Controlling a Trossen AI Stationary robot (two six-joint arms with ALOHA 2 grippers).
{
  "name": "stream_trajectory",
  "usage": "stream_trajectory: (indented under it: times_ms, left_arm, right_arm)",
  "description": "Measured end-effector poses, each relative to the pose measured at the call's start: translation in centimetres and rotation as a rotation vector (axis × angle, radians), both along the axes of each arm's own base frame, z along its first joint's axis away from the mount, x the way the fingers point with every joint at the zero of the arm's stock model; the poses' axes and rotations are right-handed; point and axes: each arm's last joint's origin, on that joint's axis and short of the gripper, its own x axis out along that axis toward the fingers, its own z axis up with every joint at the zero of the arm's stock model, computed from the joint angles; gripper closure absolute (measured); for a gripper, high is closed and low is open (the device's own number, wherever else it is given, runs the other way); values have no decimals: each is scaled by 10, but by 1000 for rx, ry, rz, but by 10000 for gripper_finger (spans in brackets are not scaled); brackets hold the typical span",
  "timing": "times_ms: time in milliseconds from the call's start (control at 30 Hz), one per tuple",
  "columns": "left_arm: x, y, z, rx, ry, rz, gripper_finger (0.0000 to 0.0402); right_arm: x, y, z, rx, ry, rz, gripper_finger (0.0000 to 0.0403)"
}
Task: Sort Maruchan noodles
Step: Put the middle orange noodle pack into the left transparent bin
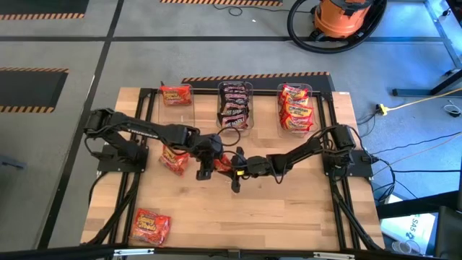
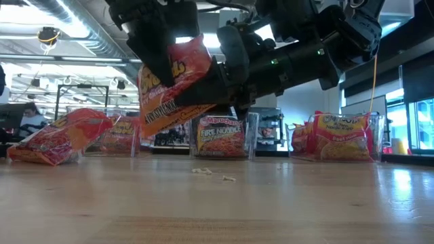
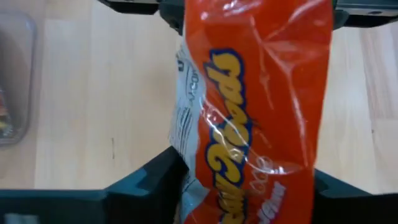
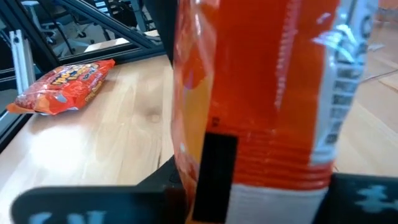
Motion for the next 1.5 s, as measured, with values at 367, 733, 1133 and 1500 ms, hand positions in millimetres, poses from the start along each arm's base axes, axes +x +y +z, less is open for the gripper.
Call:
stream_trajectory:
  times_ms: [367,733,1133,1500]
  left_arm:
    - [-15,1,7,2,64,35,267]
    - [-75,12,55,169,61,189,269]
    - [-125,79,102,468,204,441,271]
    - [-126,163,71,418,418,531,269]
  right_arm:
    - [-4,2,13,28,28,97,173]
    - [-22,26,18,-39,192,287,126]
    - [-23,39,14,-87,164,333,126]
    - [-23,39,14,-94,166,340,126]
